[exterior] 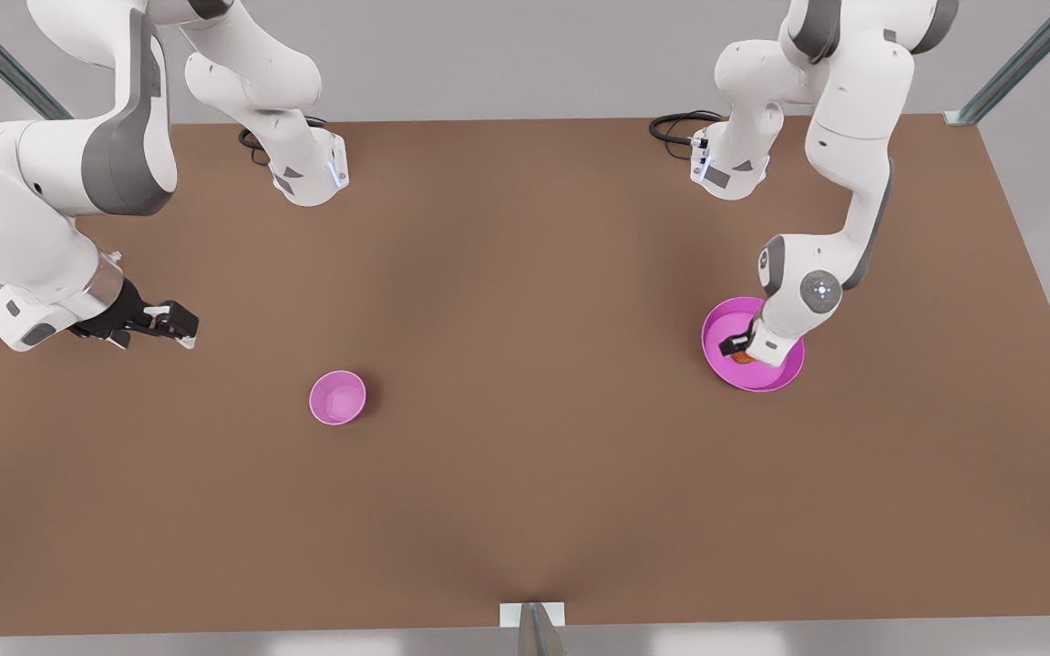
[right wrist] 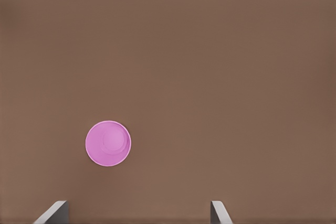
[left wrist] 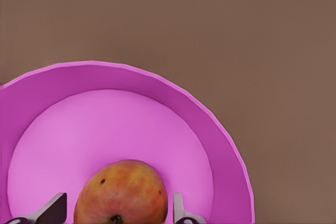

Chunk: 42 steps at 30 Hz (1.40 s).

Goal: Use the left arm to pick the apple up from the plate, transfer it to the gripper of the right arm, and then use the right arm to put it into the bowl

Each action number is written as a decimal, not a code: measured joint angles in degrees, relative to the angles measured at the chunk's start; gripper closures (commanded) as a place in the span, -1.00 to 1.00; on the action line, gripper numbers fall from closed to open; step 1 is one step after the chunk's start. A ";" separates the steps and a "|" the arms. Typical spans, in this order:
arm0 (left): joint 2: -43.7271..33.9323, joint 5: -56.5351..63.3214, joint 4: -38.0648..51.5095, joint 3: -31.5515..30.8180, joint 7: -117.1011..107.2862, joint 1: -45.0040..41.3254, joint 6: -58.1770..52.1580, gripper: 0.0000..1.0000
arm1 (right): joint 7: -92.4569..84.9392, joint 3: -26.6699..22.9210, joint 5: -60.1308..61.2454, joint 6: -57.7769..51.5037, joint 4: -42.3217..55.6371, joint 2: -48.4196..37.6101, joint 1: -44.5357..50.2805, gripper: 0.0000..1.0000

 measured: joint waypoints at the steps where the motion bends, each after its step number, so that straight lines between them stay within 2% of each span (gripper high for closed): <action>1: 0.14 0.00 0.05 0.00 -0.12 0.13 0.29 -0.84 | -0.03 0.00 0.00 -0.02 0.00 0.02 -0.04 -1.00; 2: 0.44 0.00 0.08 0.00 -0.23 0.19 0.62 -0.75 | -0.05 0.00 0.01 -0.04 0.02 0.05 -0.07 -1.00; 5: 1.10 0.01 0.04 0.00 -0.56 -0.03 1.65 -0.73 | -0.11 -0.02 0.01 -0.08 0.04 0.05 -0.13 -1.00; 7: 1.19 0.02 0.03 0.00 -0.76 -0.18 2.11 -0.54 | -0.11 -0.03 -0.01 -0.10 0.05 0.04 -0.13 -1.00; 11: 1.21 0.15 0.02 0.01 -1.25 -0.21 2.70 -0.40 | -0.07 0.06 -0.02 -0.13 0.06 -0.01 -0.06 -1.00; 16: 0.87 0.30 0.02 0.02 -1.84 -0.21 3.03 -0.38 | -0.07 0.15 -0.01 -0.35 0.01 0.00 0.04 -1.00; 23: -5.47 0.40 0.50 -0.50 -2.32 -0.28 2.56 -0.38 | -0.09 0.15 -0.03 -0.82 0.05 0.08 0.01 -1.00; 24: -6.00 -0.08 1.38 -1.93 -2.36 0.09 2.45 -0.36 | -0.11 0.15 -0.03 -0.84 0.05 0.08 0.01 -1.00; 26: -5.82 -4.69 6.10 -8.99 -2.46 0.24 1.99 -0.35 | -0.14 0.10 -0.03 -0.89 0.06 0.14 0.00 -1.00; 28: -2.57 -9.35 13.39 -17.50 -2.51 -0.23 1.60 -0.35 | -0.15 0.12 -0.02 -0.94 0.06 0.15 -0.06 -1.00; 30: -0.04 -13.78 17.81 -22.71 -2.15 -0.36 1.18 -0.35 | -0.13 0.14 0.32 -0.95 0.09 0.31 0.28 -1.00; 35: 3.94 -30.60 24.46 -29.67 4.61 -1.35 0.87 -0.34 | 0.09 0.07 11.53 0.58 0.56 4.22 0.30 -1.00; 38: 10.66 -43.09 31.68 -33.02 13.85 -2.03 0.81 -0.34 | 0.11 0.26 19.95 3.55 0.51 7.53 0.28 -1.00; 42: 22.73 -59.11 42.78 -39.00 31.16 -1.93 -0.44 -0.10 | -0.92 1.49 37.77 9.91 0.39 14.97 0.73 -1.00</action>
